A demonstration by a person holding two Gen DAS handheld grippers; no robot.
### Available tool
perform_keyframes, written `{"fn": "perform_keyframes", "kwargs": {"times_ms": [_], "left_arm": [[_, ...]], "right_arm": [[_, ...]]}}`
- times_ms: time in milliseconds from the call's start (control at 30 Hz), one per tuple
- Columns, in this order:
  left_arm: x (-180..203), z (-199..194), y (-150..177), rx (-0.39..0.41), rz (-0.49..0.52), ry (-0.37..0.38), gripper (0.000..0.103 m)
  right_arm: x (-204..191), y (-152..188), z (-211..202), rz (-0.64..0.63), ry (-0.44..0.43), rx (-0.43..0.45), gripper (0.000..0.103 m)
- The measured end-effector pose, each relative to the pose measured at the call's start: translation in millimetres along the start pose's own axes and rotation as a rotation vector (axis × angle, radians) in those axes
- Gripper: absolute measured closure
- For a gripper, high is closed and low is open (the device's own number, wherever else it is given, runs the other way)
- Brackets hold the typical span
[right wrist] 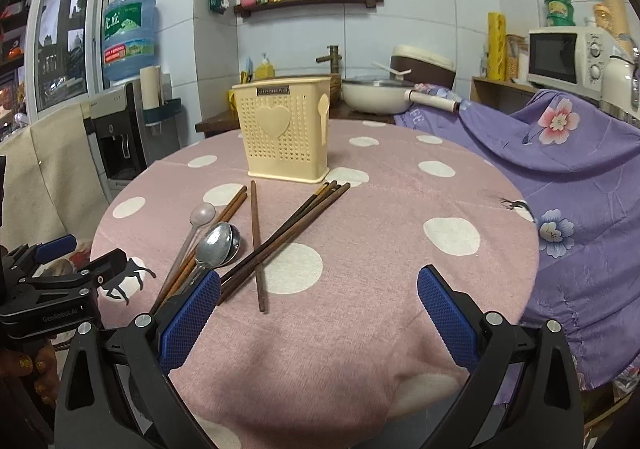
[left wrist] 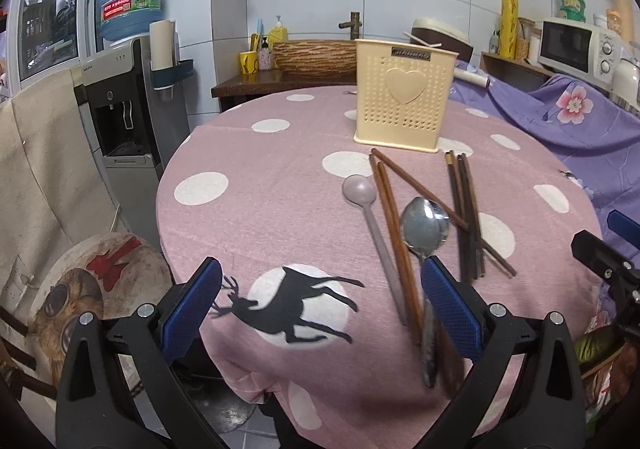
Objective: Organize utensils
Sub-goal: 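Lower the left gripper onto the clear plastic spoon and close it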
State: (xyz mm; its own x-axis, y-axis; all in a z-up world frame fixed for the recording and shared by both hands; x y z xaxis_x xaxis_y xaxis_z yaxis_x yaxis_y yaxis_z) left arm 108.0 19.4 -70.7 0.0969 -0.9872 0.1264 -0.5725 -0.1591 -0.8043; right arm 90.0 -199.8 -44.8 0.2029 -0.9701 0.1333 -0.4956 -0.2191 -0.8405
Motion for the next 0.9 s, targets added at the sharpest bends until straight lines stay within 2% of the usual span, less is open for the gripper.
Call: {"fn": "perform_keyframes", "kwargs": {"times_ms": [133, 267, 367, 600, 800, 900], "left_arm": [[-7.7, 19.5, -15.4, -0.031, 0.025, -0.026, 0.005], [-11.6, 37.7, -31.5, -0.065, 0.022, -0.004, 0.005], [-7.2, 48.7, -41.1, -0.085, 0.04, 0.015, 0.005], [4.2, 73.4, -51.5, -0.133, 0.062, 0.054, 0.009], [9.4, 96.0, -55.9, -0.169, 0.072, 0.053, 0.018], [8.6, 104.0, -57.2, -0.18, 0.071, 0.043, 0.018]], "right_arm": [[10.6, -13.2, 24.2, 0.013, -0.014, -0.067, 0.006], [23.9, -25.7, 54.3, 0.087, -0.062, -0.136, 0.008], [31.6, -30.9, 76.8, 0.146, -0.102, -0.193, 0.018], [35.2, -45.0, 120.0, 0.184, -0.159, -0.294, 0.04], [38.7, -59.9, 157.8, 0.185, -0.116, -0.358, 0.06], [43.3, -61.5, 171.5, 0.199, -0.092, -0.381, 0.063]]}}
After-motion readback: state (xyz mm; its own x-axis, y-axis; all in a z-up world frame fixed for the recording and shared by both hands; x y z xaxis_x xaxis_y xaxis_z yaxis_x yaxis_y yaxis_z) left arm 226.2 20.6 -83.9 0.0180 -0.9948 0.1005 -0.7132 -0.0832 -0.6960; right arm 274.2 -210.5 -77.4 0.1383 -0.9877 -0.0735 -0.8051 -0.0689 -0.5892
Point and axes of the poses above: each gripper's, at about its wrist camera, not at the fingertips, and z roughly the way its jaws point, x to its right, y to its underside, the point moved 4 cm from there along z, roughly the way its jaws point, and after that the axes turned 10 degrees about -z, right-handed, at the moved point
